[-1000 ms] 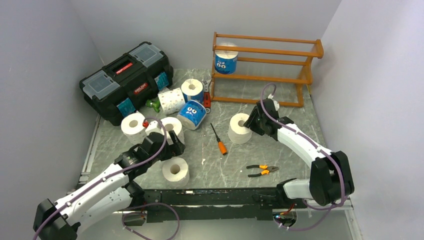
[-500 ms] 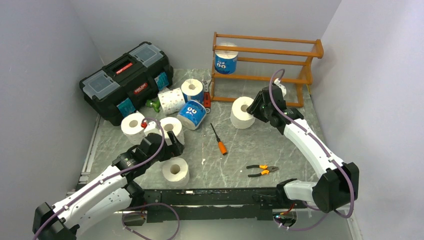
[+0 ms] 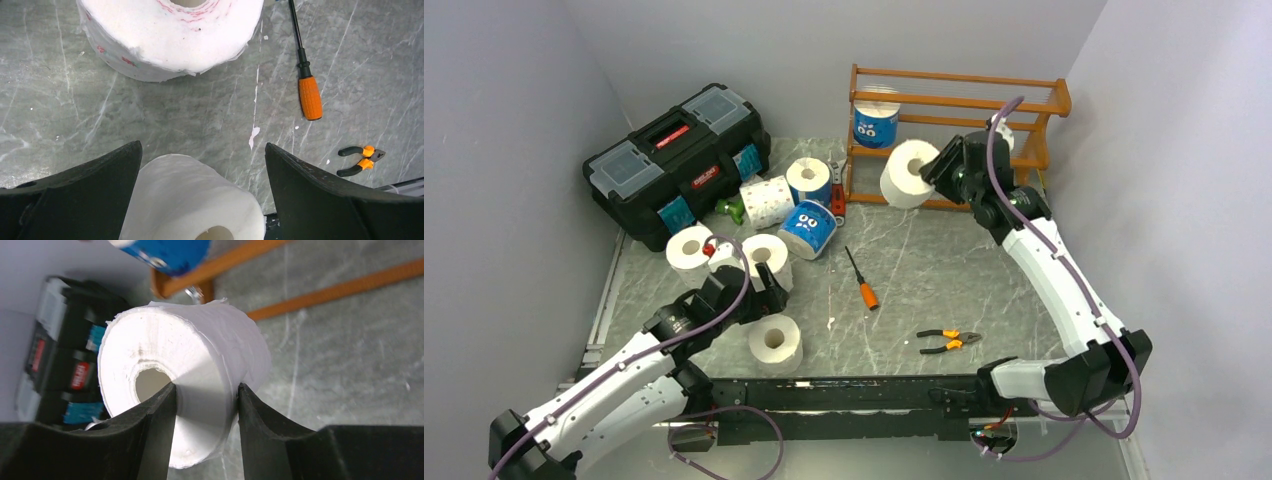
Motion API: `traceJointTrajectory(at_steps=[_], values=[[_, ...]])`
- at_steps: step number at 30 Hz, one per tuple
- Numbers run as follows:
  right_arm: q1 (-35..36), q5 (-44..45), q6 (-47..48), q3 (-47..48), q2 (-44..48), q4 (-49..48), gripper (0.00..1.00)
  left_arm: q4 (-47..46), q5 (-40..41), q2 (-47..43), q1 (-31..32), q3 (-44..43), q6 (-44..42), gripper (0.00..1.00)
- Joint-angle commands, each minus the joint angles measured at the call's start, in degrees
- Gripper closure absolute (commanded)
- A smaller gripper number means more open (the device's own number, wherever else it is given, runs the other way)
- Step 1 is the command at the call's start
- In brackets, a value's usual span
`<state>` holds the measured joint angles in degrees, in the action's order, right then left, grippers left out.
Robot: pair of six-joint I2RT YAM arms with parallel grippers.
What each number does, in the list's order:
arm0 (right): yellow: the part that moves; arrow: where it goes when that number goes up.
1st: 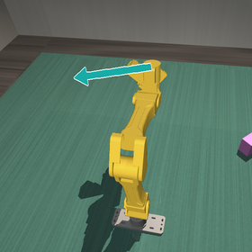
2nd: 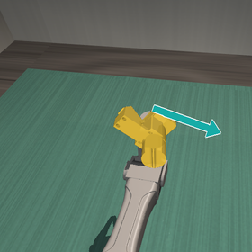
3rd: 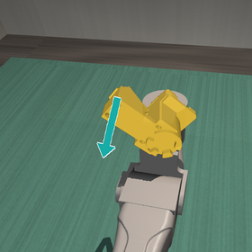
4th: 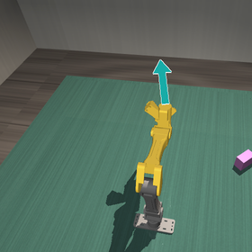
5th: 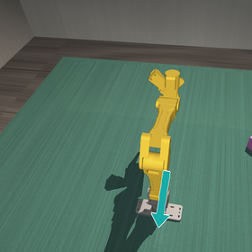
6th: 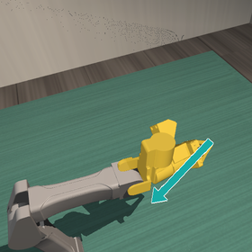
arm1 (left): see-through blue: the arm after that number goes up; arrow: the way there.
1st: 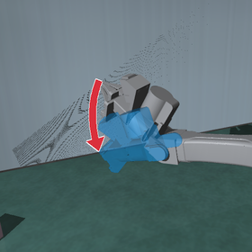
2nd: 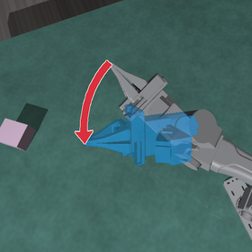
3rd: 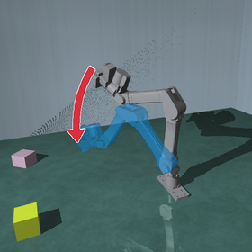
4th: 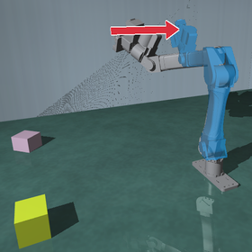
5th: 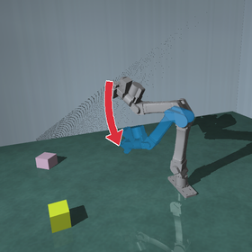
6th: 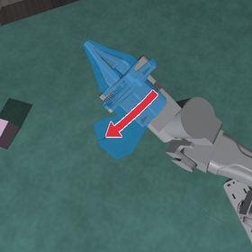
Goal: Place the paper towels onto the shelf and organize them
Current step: Pick up the paper towel from the center of the board, then place the paper towel on the shelf.
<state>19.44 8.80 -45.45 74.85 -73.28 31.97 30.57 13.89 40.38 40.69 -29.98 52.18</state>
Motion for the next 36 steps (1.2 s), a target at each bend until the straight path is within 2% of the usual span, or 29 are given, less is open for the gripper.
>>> traceJointTrajectory(at_steps=[1, 11, 21, 29, 36], values=[[-0.7, 0.0, -1.9, 8.9, -1.3, -5.1, 0.77, 1.2, 1.5, -1.3, 0.0, -2.6, -0.3, 0.01], [-2.9, 0.7, 0.6, 34.5, -14.3, -2.1, 0.77, 3.0, 1.7, -1.4, 0.0, -3.5, -0.2, 0.01], [-5.8, -3.1, 1.3, 57.0, -31.0, 2.6, 0.77, 4.4, 2.8, 0.0, 0.0, -5.1, -1.3, 0.01], [-5.8, -4.0, 1.6, 63.4, -37.5, -1.0, 0.77, 3.6, 3.7, 2.3, -0.1, -5.9, -2.0, 0.01], [-5.8, -6.7, 0.3, 62.9, -40.5, -5.0, 0.76, 2.4, 3.7, 5.6, -0.1, -7.6, -3.5, 0.01]])
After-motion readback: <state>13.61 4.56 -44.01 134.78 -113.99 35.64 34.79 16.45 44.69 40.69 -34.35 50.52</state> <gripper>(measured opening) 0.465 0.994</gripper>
